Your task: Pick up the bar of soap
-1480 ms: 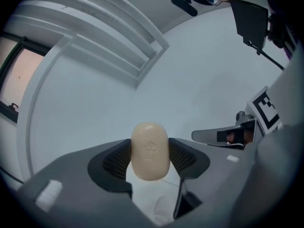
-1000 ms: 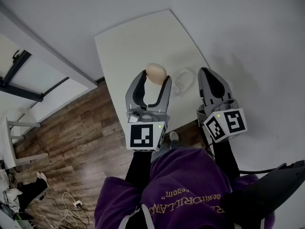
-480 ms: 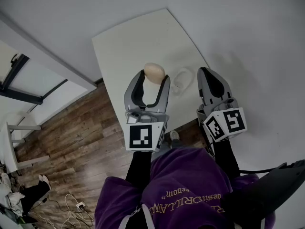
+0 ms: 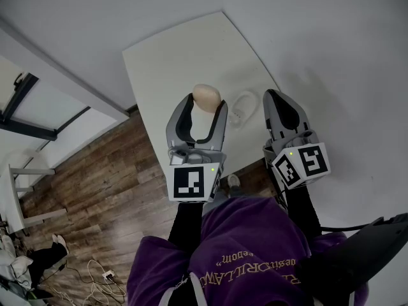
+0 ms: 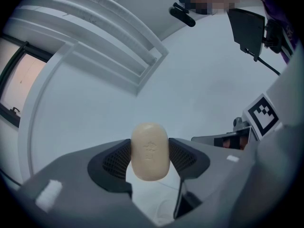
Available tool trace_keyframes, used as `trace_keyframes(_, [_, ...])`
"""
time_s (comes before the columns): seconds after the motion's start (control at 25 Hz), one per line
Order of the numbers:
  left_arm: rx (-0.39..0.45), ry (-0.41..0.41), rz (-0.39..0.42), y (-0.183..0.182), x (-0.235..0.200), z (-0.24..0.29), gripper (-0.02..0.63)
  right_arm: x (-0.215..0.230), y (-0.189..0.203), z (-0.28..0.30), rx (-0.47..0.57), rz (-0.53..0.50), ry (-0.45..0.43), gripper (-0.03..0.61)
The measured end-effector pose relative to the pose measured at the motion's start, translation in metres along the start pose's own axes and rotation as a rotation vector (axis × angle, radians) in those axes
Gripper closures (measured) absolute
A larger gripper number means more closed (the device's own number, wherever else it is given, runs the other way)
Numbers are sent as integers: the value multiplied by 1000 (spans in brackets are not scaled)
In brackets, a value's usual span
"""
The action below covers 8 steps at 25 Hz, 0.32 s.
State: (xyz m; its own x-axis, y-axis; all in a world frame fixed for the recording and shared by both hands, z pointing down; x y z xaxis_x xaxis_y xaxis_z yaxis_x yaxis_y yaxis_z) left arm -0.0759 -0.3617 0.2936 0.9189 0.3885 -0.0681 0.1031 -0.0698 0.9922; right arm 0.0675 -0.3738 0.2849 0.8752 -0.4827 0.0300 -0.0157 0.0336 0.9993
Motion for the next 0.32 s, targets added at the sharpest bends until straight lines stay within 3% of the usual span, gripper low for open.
trace_keyframes(0.32, [7, -9, 0, 1, -6, -1, 354, -2, 5, 6, -12, -3, 5, 569])
Point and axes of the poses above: the fingertips, and each gripper's own axes: z forward along the fingers, x to its right, y out of its underside, the point moved 2 cm from there along -z, backward along the fingers, and after that the axes turned 1 degree about -x, right-handed, at the moved point
